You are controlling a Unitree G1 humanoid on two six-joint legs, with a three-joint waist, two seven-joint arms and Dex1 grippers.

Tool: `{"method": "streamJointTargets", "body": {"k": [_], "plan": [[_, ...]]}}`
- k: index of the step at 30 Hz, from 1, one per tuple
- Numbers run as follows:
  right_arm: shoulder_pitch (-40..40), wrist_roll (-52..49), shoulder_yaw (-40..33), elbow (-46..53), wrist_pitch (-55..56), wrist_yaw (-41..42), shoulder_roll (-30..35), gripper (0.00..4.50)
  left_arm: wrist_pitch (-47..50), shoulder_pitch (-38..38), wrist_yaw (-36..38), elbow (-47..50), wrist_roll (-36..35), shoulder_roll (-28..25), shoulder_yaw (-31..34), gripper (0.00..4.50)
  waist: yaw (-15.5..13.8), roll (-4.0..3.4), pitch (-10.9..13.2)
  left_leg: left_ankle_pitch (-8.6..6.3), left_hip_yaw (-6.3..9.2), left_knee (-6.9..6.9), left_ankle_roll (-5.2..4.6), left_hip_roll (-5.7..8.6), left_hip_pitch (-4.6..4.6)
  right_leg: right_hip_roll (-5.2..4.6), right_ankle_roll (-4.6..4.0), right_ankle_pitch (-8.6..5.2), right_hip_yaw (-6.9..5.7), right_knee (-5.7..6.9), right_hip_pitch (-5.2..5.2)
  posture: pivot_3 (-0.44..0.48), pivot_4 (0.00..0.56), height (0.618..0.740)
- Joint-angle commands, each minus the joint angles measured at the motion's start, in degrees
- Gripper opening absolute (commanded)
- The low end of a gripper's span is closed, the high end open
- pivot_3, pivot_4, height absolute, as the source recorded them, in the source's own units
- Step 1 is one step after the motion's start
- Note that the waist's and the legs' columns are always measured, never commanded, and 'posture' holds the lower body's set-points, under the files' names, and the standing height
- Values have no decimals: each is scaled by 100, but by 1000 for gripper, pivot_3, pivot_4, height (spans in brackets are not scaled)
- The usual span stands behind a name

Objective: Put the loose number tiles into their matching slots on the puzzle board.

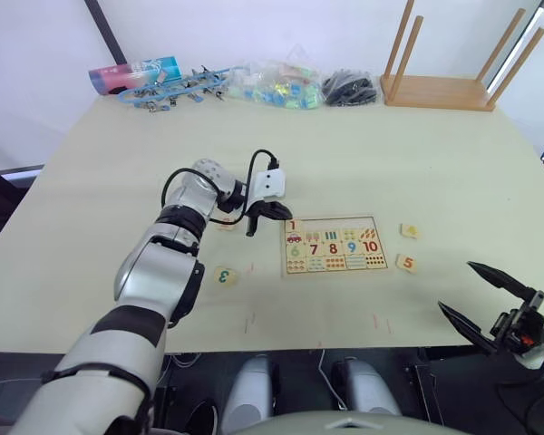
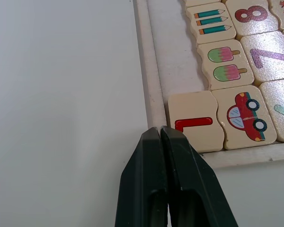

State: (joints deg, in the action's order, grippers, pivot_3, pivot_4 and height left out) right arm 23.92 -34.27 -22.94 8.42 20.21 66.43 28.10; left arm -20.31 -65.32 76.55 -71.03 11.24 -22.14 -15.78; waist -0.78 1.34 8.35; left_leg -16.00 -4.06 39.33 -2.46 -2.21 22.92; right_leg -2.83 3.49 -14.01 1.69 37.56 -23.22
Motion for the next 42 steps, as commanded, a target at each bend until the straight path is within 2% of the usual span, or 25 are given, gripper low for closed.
{"method": "streamJointTargets", "body": {"k": [1,19,23,30,35,41,42], "plan": [[0,-80,-85,67,71,11,51,4500,-100,-35,37,26,-18,-42,95,108,0,0,0,0,0,0,0,0,0,0,0,0,0,0,0,0,150,737],[1,-98,-93,36,71,66,41,4500,-118,-45,-66,21,-21,-111,137,108,1,0,0,0,0,0,0,0,0,0,0,0,0,0,0,0,150,737],[-24,-120,-95,-37,89,108,33,4500,71,-111,-101,43,-267,-170,411,108,4,0,0,0,0,0,0,0,0,0,0,0,0,0,0,0,150,737],[-75,-129,-79,-192,91,178,32,4500,369,-10,315,348,-911,-383,1069,108,5,0,0,0,0,0,0,0,0,0,0,0,-2,1,0,0,150,737],[-90,-196,-152,-340,-3,244,83,4500,664,431,612,912,-1420,-669,1468,108,12,-1,-1,0,1,-1,0,-2,-1,0,-1,0,-2,2,0,0,150,737],[-86,-232,-313,-579,-71,278,262,4500,1373,1318,545,2095,-1911,-1048,1820,108,16,-2,-1,0,4,-1,0,-5,-3,-1,-1,0,-1,5,0,0,150,737],[-86,-236,-336,-617,-84,276,286,4500,1526,1518,503,2355,-2013,-1124,1891,328,15,-2,-1,0,9,-1,0,-7,-4,-1,-1,0,0,5,0,0,150,737]]}}
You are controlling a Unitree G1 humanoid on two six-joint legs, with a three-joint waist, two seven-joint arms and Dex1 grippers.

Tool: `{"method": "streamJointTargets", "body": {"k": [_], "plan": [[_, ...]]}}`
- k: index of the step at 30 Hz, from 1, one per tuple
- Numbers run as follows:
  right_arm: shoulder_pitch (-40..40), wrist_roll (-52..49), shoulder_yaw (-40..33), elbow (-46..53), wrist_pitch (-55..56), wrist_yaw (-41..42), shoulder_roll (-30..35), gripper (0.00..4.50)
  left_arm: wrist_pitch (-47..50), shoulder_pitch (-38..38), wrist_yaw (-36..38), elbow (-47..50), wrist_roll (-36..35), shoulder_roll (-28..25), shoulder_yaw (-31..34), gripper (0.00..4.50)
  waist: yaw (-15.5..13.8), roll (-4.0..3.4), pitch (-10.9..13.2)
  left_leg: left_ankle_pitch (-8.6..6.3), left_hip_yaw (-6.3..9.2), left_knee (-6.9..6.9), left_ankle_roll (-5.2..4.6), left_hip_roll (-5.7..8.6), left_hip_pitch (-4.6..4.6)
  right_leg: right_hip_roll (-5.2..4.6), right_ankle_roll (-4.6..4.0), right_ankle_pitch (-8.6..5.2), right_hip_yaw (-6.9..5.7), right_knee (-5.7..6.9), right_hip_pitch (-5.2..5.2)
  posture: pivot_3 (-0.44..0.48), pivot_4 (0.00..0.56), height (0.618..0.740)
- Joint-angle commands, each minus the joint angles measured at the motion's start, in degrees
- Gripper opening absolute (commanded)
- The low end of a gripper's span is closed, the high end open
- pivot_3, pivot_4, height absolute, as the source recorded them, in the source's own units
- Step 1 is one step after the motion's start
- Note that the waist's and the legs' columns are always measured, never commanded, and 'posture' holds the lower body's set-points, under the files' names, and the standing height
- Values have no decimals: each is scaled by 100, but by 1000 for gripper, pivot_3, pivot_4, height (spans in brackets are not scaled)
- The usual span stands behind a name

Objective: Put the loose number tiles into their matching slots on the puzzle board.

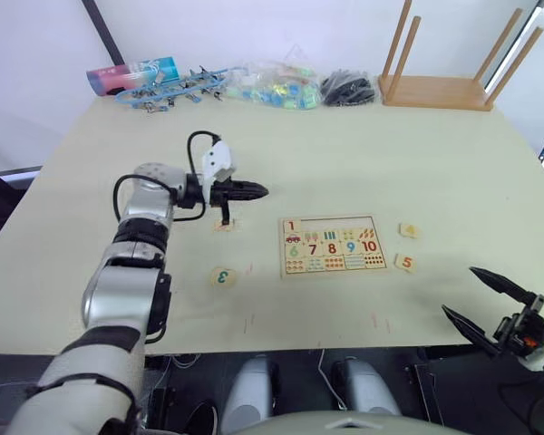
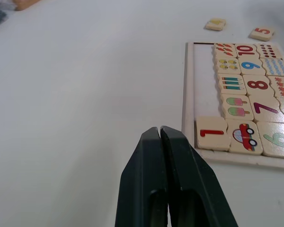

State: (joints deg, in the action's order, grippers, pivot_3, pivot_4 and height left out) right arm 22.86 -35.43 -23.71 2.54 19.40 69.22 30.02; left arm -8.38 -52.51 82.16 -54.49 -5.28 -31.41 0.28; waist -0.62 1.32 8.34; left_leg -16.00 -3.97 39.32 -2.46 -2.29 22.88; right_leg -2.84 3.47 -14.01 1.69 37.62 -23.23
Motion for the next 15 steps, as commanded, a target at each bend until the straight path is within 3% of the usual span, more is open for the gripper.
{"method": "streamJointTargets", "body": {"k": [1,10,15], "plan": [[16,-91,-276,-64,-25,-42,117,4500,456,459,-147,950,-452,-273,363,623,-3,-1,0,0,2,0,0,0,0,0,0,0,0,0,0,0,150,737],[29,-59,-453,-237,-289,-249,234,4500,1154,2357,-814,2881,-1036,-659,875,4484,-10,-3,-2,0,10,0,0,-5,-5,-7,-1,0,3,2,1,0,150,737],[83,-21,-520,-265,-396,-350,278,4500,1461,3482,-1084,3833,-1394,-886,1273,4484,-9,-6,-3,0,8,-2,1,-19,-10,-10,-2,0,2,4,1,0,150,737]]}}
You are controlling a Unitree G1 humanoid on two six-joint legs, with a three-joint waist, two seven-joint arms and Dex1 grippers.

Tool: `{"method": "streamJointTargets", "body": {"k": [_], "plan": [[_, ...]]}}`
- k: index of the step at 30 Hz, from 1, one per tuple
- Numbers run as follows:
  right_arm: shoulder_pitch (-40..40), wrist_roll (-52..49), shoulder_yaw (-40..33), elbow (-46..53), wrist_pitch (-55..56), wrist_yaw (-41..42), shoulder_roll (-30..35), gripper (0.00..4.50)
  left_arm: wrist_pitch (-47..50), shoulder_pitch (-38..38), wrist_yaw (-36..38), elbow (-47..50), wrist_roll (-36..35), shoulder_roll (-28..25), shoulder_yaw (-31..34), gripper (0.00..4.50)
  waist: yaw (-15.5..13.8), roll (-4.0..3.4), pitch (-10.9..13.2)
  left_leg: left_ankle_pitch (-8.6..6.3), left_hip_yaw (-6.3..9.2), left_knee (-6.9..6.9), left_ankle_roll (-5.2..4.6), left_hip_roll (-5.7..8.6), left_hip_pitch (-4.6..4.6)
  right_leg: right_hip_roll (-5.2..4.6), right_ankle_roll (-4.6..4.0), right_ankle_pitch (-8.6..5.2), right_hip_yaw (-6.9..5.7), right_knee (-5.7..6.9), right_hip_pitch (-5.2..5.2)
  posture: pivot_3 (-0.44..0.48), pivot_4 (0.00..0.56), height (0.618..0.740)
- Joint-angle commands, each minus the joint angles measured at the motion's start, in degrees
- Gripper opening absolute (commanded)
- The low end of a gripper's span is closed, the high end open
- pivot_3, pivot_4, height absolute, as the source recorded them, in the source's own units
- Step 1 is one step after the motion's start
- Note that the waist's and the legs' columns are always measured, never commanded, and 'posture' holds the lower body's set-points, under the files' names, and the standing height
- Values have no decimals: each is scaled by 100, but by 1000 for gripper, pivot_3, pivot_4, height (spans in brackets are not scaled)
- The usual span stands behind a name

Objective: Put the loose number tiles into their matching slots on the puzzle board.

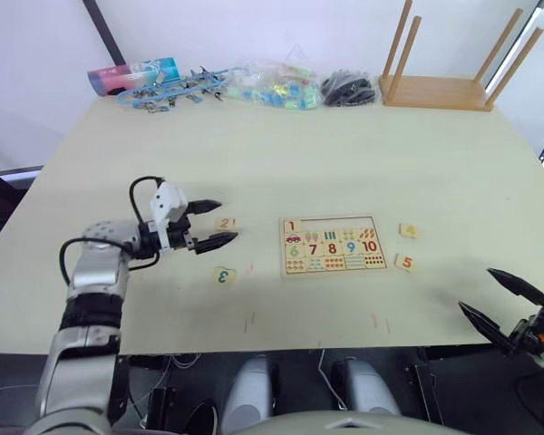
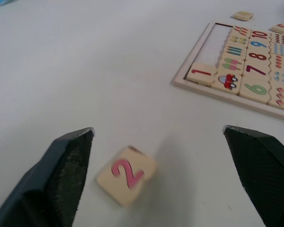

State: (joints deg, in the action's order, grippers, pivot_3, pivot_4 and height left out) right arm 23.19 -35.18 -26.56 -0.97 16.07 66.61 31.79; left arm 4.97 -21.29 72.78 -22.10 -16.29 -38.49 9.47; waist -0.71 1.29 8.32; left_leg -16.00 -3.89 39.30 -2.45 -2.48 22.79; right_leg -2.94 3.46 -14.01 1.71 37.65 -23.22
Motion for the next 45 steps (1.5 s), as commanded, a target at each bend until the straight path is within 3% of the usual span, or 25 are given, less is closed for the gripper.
{"method": "streamJointTargets", "body": {"k": [1,8,20,32,45], "plan": [[63,-53,-256,82,-88,-97,109,4500,142,559,-196,745,-351,-215,434,4484,-6,-3,-1,0,-1,-1,0,-3,-2,-4,0,0,0,0,0,0,150,737],[206,-75,-329,207,-194,-171,68,4500,132,1973,-374,1394,-766,-421,1188,4484,-3,-4,-2,-1,-7,-8,1,-7,-6,-13,-7,-4,-2,-2,0,0,150,737],[460,-227,-468,212,-209,-109,32,4500,53,3163,-716,1908,-1090,-319,1810,4484,-6,-3,-6,-1,-12,-13,1,-9,-10,-20,-27,-16,-6,-5,0,0,150,737],[609,-304,-536,897,-638,-465,48,4500,-291,3294,-84,1599,-1164,-537,1725,4484,-9,-1,-9,-2,-13,-13,2,-12,-10,-21,-34,-20,-7,-8,-1,0,150,737],[693,-256,-556,1015,-697,-496,52,4500,-523,3110,86,1291,-1041,-600,1580,4484,-8,0,-9,-2,-13,-14,1,-12,-10,-21,-34,-21,-8,-9,0,0,150,737]]}}
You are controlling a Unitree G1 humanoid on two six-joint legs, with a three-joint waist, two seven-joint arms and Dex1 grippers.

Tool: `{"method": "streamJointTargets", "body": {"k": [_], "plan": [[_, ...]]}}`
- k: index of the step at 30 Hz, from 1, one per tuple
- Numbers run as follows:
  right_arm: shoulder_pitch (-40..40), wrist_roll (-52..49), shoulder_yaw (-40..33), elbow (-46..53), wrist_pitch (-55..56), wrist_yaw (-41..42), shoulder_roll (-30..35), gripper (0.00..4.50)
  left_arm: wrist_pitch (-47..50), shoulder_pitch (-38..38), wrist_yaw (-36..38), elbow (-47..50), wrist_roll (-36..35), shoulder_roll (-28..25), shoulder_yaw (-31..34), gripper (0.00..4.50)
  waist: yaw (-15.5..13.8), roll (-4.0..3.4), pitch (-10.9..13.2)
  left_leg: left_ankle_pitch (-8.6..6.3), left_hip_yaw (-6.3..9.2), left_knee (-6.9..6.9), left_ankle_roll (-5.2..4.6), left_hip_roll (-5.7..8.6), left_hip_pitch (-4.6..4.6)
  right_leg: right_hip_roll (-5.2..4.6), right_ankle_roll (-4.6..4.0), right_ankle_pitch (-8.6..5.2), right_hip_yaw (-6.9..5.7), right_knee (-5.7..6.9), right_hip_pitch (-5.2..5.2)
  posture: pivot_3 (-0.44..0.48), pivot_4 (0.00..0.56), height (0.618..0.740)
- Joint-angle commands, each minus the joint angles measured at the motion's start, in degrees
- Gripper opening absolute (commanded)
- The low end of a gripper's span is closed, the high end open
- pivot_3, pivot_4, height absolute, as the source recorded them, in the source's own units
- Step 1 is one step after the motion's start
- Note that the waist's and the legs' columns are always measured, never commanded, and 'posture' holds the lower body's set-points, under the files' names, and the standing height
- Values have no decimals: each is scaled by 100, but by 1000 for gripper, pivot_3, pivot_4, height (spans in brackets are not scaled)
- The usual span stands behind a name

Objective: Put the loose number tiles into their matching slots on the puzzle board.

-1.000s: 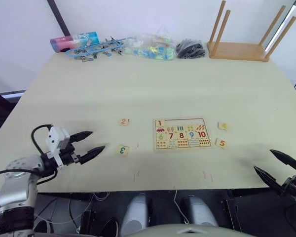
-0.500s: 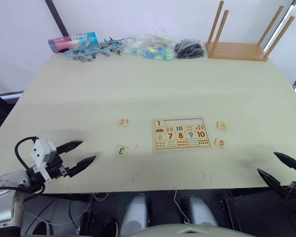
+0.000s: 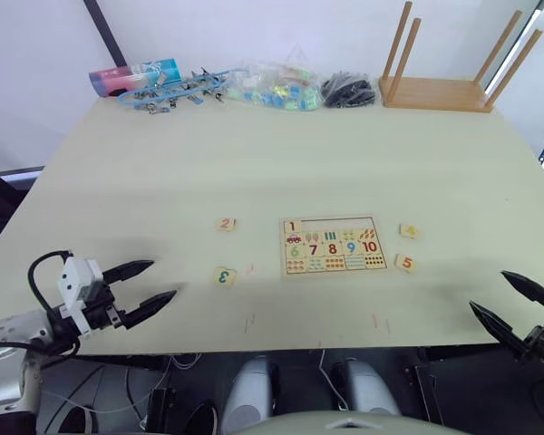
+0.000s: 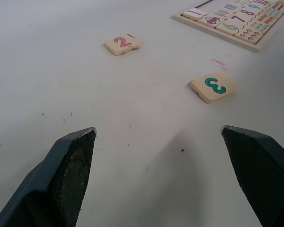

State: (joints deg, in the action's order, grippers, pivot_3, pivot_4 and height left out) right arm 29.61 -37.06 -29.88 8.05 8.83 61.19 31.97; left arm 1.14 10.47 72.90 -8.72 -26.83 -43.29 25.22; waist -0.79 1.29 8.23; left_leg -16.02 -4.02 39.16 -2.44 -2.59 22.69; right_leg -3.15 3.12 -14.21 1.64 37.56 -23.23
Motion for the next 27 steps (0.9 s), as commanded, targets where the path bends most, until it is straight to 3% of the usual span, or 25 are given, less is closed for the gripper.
{"method": "streamJointTargets", "body": {"k": [1,7,11,23,27], "plan": [[51,-69,-218,97,41,62,28,4500,-176,-88,101,-72,25,-134,-22,4484,2,0,0,0,0,0,0,0,0,0,0,0,0,0,0,0,150,737],[86,-119,-159,69,163,345,-10,4500,-361,-374,336,-382,109,-302,-165,4484,-1,0,0,0,0,-1,0,0,0,1,0,0,-1,0,0,0,150,737],[178,-166,-128,10,319,734,-42,4500,-717,-950,629,-993,300,-482,-416,4484,-16,0,0,0,1,0,0,3,1,1,0,0,-3,-2,1,0,150,737],[-79,-389,-16,-201,161,1483,70,4500,-1834,-4069,1807,-3896,1270,-484,-1783,4484,0,7,-2,1,-12,4,-1,30,6,16,4,2,-8,1,1,0,150,737],[-180,-370,16,-193,171,1547,37,4500,-2167,-4910,1853,-4802,1627,-333,-2086,4484,-3,8,-2,1,-13,4,-1,32,12,20,22,13,-10,1,1,0,150,737]]}}
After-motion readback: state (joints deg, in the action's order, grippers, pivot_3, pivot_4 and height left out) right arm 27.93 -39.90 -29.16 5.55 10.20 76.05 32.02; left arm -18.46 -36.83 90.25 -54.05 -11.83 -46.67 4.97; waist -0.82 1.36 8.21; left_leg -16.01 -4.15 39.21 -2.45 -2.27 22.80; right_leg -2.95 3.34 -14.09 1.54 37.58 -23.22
